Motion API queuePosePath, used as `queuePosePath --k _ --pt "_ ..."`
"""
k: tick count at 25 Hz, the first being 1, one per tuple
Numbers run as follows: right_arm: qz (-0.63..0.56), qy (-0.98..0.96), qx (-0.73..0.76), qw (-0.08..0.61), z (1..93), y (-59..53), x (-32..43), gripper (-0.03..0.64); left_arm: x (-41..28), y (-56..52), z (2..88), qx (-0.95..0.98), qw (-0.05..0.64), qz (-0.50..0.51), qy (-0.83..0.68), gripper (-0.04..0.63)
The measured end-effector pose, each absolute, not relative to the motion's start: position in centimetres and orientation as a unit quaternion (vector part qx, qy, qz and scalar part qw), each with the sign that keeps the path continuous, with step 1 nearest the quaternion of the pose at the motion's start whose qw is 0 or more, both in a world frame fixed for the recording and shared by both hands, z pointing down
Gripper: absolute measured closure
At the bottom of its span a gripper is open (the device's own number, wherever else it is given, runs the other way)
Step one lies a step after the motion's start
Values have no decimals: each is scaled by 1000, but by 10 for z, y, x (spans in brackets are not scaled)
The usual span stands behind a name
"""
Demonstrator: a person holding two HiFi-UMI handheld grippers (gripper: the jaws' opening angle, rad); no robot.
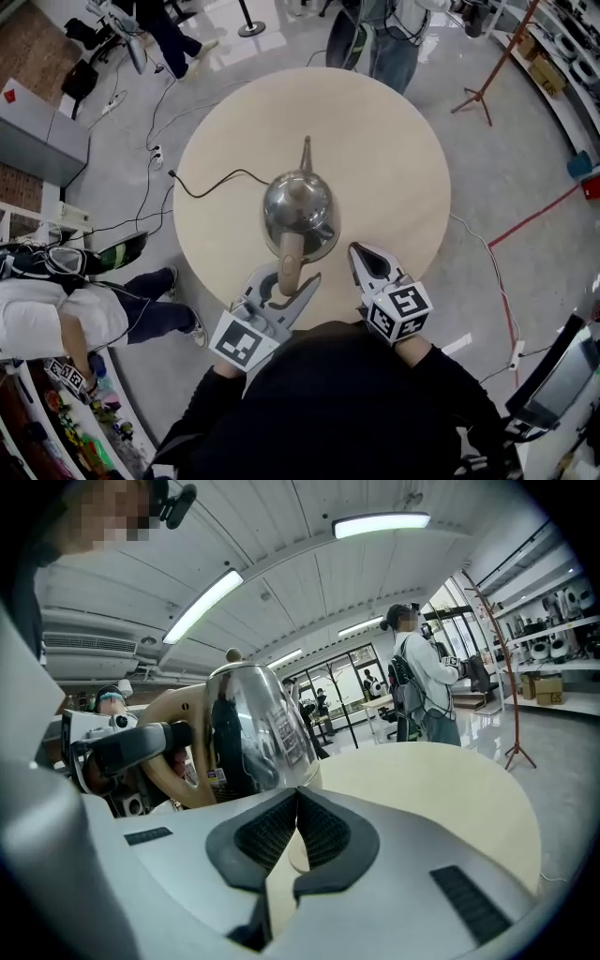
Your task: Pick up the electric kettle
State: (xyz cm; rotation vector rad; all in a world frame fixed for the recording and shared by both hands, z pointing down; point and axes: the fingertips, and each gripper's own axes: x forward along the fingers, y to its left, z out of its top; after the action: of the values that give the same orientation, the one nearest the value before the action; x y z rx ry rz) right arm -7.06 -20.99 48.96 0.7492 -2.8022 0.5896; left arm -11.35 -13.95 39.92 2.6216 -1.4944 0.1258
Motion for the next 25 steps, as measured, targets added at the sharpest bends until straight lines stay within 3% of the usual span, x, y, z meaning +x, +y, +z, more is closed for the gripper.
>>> queuePosePath --k 25 --pt "202 -940 255 107 451 -250 -70 604 -98 -165 333 883 38 55 -464 485"
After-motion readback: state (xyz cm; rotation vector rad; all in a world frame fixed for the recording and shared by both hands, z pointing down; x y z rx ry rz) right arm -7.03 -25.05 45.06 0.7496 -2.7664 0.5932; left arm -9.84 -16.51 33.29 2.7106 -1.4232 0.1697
